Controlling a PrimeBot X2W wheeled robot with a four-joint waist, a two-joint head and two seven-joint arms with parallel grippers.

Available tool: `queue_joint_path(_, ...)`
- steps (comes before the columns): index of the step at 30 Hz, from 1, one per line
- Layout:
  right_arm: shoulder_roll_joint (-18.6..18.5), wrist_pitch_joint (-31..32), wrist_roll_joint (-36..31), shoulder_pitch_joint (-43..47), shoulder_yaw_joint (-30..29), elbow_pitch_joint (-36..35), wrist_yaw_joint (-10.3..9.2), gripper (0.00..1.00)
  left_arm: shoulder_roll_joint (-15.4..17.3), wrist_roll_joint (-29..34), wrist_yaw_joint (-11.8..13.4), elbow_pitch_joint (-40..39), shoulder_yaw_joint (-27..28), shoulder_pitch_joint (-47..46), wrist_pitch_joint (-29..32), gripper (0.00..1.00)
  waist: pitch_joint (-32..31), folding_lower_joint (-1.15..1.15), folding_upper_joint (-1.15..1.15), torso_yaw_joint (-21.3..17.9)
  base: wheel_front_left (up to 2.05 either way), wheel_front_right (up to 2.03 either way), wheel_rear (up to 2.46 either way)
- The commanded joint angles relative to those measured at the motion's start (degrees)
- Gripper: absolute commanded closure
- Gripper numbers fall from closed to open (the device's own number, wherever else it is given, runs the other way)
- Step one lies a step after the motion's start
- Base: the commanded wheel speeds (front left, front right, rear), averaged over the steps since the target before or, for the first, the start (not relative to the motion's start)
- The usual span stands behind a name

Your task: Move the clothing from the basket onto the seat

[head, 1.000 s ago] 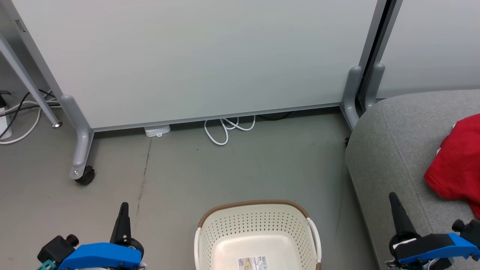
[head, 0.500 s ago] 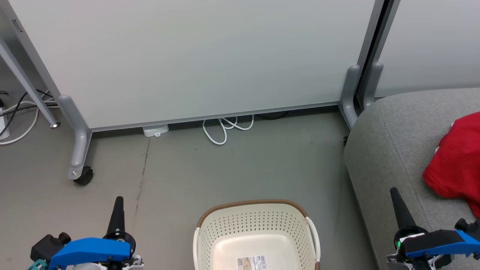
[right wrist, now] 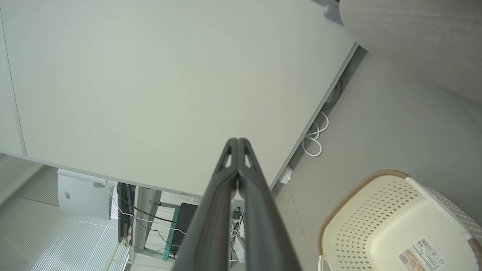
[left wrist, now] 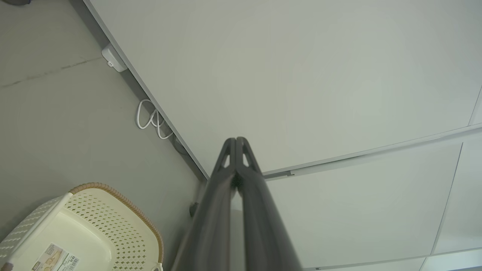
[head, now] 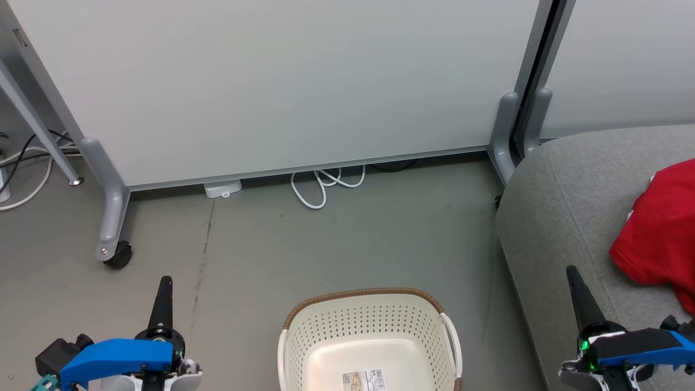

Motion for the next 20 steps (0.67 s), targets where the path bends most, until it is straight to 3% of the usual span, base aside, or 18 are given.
queue_joint_path(1,-0.5,0.2,1.7,-1.3,-0.1,-0.5,0.03,1.0,-0.1,-1.4,-0.1,-0.8,0.4,-1.4,0.4,1.0,0.0,0.0,0.0,0.0,0.0,0.0,0.0)
queue_joint_path(20,-0.5,1.8,10.8,-2.1,-0.4,-0.5,0.04,1.0,-0.2,-9.6,-0.2,-2.0,2.0,-2.0,2.8,1.0,0.2,0.0,0.0,-0.5,0.0,0.0,0.0)
